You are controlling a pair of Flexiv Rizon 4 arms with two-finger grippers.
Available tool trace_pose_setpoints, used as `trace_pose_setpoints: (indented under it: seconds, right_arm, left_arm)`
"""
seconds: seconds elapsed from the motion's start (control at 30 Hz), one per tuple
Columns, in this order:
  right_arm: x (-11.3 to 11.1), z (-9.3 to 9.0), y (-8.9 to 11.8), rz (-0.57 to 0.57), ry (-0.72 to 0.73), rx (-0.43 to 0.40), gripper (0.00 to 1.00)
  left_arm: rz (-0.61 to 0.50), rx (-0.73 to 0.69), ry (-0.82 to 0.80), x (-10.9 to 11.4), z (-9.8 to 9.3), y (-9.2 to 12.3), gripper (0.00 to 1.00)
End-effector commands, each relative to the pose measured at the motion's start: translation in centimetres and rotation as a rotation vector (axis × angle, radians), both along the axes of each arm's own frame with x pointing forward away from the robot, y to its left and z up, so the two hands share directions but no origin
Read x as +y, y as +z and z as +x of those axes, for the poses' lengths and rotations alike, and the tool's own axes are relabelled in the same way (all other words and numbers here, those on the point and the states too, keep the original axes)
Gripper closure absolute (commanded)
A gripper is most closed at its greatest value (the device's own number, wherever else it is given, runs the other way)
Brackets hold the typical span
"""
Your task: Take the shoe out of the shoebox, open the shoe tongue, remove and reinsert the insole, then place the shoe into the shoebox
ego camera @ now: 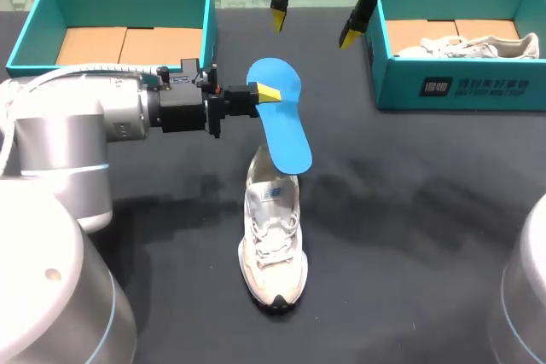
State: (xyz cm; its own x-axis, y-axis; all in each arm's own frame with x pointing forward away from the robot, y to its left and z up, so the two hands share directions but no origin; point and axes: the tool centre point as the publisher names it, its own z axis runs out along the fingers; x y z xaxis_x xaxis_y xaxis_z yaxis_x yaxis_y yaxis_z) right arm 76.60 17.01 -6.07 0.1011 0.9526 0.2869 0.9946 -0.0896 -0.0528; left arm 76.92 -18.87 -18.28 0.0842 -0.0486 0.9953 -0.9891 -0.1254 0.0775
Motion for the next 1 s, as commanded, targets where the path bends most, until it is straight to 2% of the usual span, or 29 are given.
trace_pose_setpoints:
  seconds: [0.03,0.43,1.0]
  right_arm:
    - [-2.3,-0.7,-0.4,0.381,-0.029,-0.044,0.00]
    - [-3.8,-0.1,-0.5,0.564,-0.031,-0.026,0.00]
    - [-5.6,0.1,-2.1,0.864,-0.106,-0.044,0.00]
  left_arm:
    - [0.002,0.000,0.000,0.0,-0.1,0.0,1.00]
    - [-0.001,-0.051,0.007,0.0,0.5,0.0,1.00]
    - [-0.035,-0.282,0.020,0.7,1.6,1.9,1.00]
